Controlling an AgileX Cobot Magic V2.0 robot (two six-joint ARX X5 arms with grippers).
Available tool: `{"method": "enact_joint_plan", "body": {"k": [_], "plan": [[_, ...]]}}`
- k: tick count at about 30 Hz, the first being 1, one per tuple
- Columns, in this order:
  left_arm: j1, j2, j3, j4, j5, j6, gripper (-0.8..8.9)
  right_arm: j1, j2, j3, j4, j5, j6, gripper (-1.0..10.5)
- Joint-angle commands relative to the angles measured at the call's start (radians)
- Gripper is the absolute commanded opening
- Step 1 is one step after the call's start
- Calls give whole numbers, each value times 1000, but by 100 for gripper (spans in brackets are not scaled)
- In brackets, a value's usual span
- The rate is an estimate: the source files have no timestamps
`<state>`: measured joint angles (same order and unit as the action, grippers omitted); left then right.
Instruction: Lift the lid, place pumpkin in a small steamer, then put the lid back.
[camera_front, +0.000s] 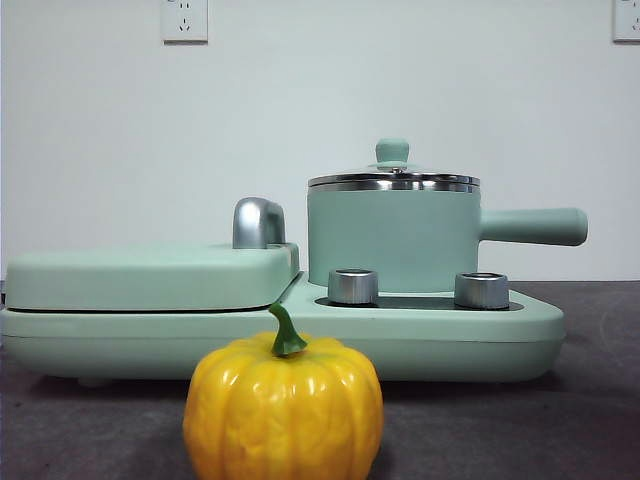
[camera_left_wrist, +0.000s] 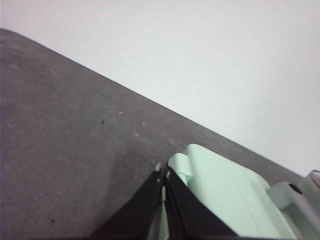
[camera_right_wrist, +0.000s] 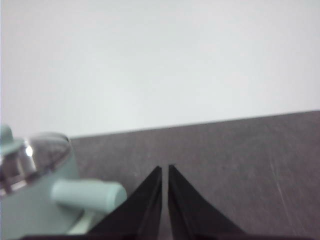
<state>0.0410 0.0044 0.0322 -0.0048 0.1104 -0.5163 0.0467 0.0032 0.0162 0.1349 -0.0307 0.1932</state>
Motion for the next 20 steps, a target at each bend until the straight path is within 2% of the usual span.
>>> {"method": "enact_joint_plan", "body": {"k": [1,11,12,16,20], "plan": [[2,-1,-19,10,2,-24,7,3,0,-3,41,-3,36,20],[2,-1,-18,81,3,-24,7,3,0,-2,229,9,48,18],[2,-1,-17,98,6,-27,7,3,0,1,234,11,70,10],[2,-1,17,106,7,-28,8,3,1,34,170,33,171,10],[2,4,82,89,6,-26,10,3,15,109,11,28,194,10]]}}
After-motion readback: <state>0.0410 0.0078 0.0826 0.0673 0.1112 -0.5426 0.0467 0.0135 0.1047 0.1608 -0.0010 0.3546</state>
